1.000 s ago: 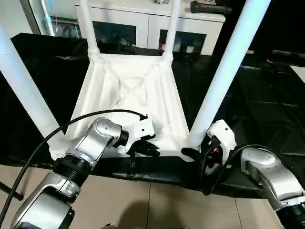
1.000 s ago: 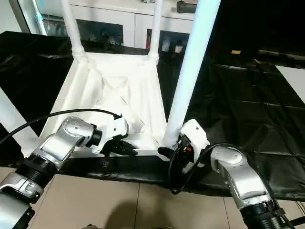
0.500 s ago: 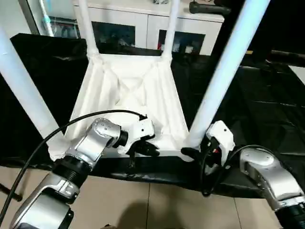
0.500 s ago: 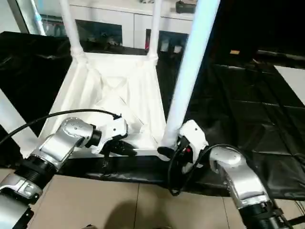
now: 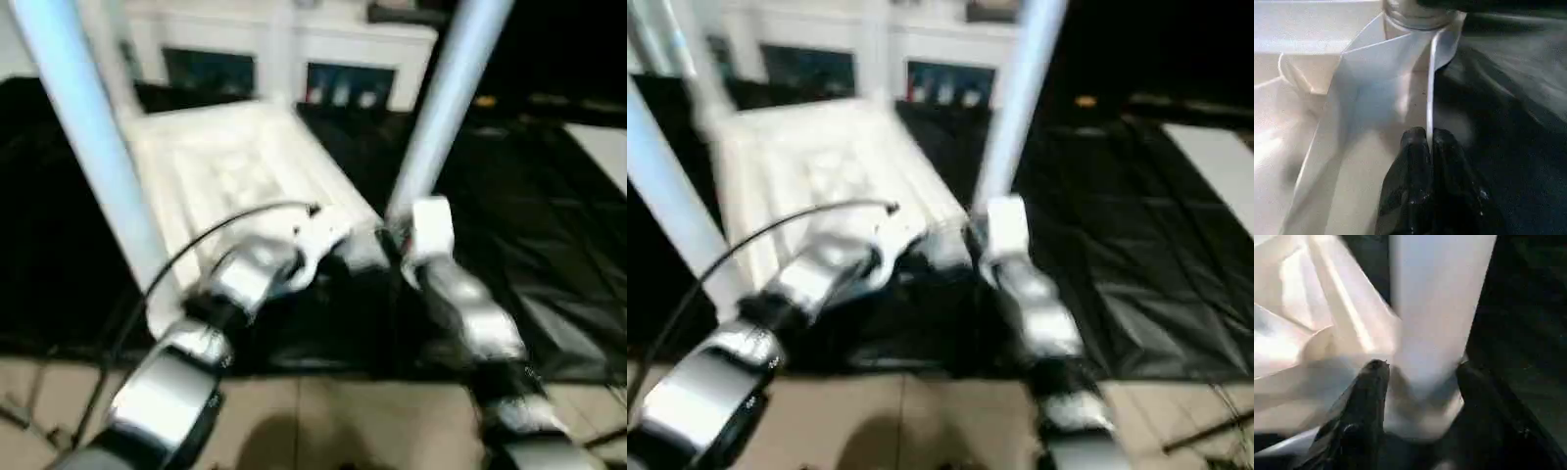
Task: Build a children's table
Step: Rotate leg to tighten
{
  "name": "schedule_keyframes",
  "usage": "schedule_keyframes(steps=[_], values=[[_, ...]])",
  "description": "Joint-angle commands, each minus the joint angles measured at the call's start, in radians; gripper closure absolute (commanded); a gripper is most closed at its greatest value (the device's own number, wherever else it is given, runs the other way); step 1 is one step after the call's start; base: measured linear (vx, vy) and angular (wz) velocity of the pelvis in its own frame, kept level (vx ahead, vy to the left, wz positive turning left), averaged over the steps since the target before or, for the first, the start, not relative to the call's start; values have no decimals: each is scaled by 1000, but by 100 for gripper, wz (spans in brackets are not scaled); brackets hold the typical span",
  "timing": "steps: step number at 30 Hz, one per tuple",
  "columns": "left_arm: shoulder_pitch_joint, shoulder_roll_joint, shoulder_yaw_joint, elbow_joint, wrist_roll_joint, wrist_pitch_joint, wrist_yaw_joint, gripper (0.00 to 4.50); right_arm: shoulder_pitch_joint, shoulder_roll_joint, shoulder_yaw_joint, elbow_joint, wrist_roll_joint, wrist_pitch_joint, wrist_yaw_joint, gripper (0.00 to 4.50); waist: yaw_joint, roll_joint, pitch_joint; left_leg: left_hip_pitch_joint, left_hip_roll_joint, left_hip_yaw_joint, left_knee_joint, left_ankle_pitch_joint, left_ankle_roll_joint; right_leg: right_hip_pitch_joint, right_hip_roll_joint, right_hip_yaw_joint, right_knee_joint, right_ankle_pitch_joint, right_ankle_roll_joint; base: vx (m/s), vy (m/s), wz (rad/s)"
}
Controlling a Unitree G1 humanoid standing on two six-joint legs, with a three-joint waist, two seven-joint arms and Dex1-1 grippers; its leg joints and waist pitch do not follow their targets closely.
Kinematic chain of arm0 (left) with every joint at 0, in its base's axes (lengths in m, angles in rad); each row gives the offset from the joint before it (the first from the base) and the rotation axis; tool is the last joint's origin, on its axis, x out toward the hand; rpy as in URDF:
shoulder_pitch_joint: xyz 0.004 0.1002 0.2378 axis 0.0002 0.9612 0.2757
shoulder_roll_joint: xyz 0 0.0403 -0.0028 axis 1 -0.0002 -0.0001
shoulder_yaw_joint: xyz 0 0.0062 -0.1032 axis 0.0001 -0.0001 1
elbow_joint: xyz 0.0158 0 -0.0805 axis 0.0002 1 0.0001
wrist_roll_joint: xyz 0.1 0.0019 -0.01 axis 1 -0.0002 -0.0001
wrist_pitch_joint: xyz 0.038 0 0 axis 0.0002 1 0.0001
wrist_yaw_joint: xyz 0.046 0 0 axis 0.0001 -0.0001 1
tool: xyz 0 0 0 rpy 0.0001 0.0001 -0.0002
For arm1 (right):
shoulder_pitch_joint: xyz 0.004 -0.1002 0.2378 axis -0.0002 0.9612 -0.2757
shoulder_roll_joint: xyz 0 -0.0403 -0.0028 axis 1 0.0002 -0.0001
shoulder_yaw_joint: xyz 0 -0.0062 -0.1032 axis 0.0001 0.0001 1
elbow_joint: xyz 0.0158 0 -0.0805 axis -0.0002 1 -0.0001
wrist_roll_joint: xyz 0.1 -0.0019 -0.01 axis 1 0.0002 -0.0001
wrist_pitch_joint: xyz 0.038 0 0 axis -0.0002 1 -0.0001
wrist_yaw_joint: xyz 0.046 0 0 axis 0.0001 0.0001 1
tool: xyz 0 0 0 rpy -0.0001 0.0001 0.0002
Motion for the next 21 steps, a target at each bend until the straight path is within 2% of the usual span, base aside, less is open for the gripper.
schedule_keyframes(steps=[1,2,3,4,6,7,8,10,13,14,15,17,18,19,20,21], values=[[-38,-1,47,21,1,-33,101,450,-16,27,-16,52,27,-3,-51,246,14,-4,-85,-15,12,-7,-66,-111,29,78,-54,29,-52,-151,-193,0,0,0],[-45,-9,57,32,-6,-42,116,450,-26,42,-16,64,32,-4,-54,246,14,-2,-90,-5,12,-3,-59,-75,56,74,-53,32,-46,-67,-224,68,-10,-2],[-48,-11,56,35,-8,-50,114,450,-29,48,-9,67,30,-11,-44,246,17,-3,-95,-5,10,0,-55,-18,91,78,-51,33,-35,41,-259,68,-10,-2],[-44,-10,54,28,-9,-53,101,450,-21,51,-4,53,41,-17,-6,246,24,-2,-97,-3,10,2,-50,32,132,75,-48,32,-25,141,-286,72,-6,1],[-38,-8,51,20,-8,-54,90,450,-11,53,-2,38,55,-18,28,231,30,-1,-93,-2,14,6,-48,57,185,70,-49,30,-23,186,-318,0,0,0],[-38,-8,51,20,-8,-54,90,450,-11,53,-2,38,55,-18,28,221,32,-1,-91,0,16,6,-48,52,192,68,-50,29,-24,173,-323,0,0,0],[-32,-1,40,37,-1,-101,52,450,5,45,-9,18,39,-29,34,213,35,2,-89,3,19,7,-49,27,194,67,-52,29,-29,125,-327,0,0,0],[-24,4,34,40,1,-121,26,450,16,35,-12,3,30,-32,33,201,39,2,-85,7,22,7,-53,-4,174,65,-53,29,-35,53,-317,0,0,0],[4,18,20,23,3,-146,-25,450,55,-8,-12,-67,20,-26,37,170,51,3,-75,14,24,10,-61,-94,119,61,-52,32,-49,-67,-280,0,0,0],[15,23,16,11,1,-146,-42,450,73,-27,-13,-103,20,-19,45,165,53,0,-73,12,23,9,-65,-129,95,66,-52,34,-54,-115,-257,0,0,0],[26,30,11,-2,1,-153,-63,450,90,-46,-15,-137,18,-14,51,159,57,2,-69,18,23,10,-68,-166,75,60,-52,35,-62,-167,-236,0,0,0],[58,54,-9,-39,-2,-172,-133,450,140,-121,-2,-244,12,16,128,139,58,1,-65,18,22,8,-72,-210,51,62,-52,35,-70,-257,-203,0,0,0],[69,66,-19,-51,0,-189,-161,450,161,-161,19,-284,12,38,191,130,58,2,-64,24,22,9,-73,-237,44,57,-51,36,-78,-306,-181,0,0,0],[69,66,-19,-51,0,-189,-161,450,161,-161,19,-284,12,38,191,124,60,2,-63,23,22,8,-74,-249,44,58,-51,35,-80,-326,-173,0,0,0],[79,77,-24,-62,0,-195,-189,450,185,-205,47,-327,20,67,269,117,55,-1,-60,19,19,6,-76,-267,43,60,-50,34,-84,-370,-157,0,0,0],[93,94,-34,-81,1,-214,-237,450,222,-270,84,-390,39,110,378,106,59,-2,-59,21,20,5,-77,-277,42,58,-51,34,-89,-410,-137,0,0,0]])
